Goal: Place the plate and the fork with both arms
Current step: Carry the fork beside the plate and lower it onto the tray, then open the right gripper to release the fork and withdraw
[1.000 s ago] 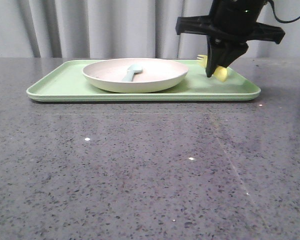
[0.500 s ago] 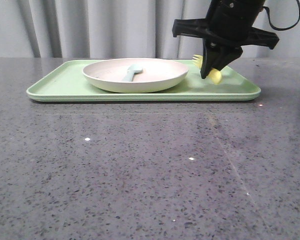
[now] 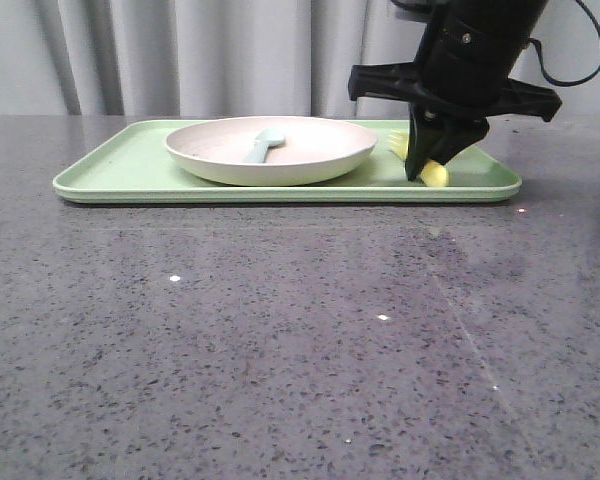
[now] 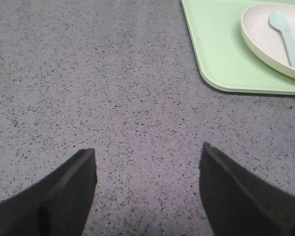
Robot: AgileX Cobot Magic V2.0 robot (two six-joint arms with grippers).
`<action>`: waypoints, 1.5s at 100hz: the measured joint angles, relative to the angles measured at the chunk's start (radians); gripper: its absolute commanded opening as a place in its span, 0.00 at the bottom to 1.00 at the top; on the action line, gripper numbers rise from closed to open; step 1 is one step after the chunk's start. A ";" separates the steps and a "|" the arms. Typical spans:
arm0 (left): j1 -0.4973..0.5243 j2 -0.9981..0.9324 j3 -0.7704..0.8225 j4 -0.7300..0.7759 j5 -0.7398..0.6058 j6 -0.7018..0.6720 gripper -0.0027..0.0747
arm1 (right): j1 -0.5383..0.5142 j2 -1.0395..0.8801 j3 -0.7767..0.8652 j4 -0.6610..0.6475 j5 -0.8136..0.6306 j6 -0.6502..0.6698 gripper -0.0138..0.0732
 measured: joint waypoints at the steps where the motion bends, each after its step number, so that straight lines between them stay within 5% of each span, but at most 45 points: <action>1: 0.000 0.000 0.000 0.000 0.000 0.000 0.60 | 0.000 0.000 0.000 0.000 0.000 0.000 0.06; 51: 0.000 0.000 0.000 0.000 0.000 0.000 0.60 | 0.000 0.000 0.005 0.000 -0.022 0.000 0.06; 94: 0.000 0.000 0.000 0.000 0.000 0.000 0.60 | 0.000 0.000 0.005 0.000 -0.022 0.000 0.40; 150: 0.000 0.000 0.000 0.000 0.000 0.000 0.60 | 0.000 -0.011 0.009 0.002 -0.029 0.000 0.46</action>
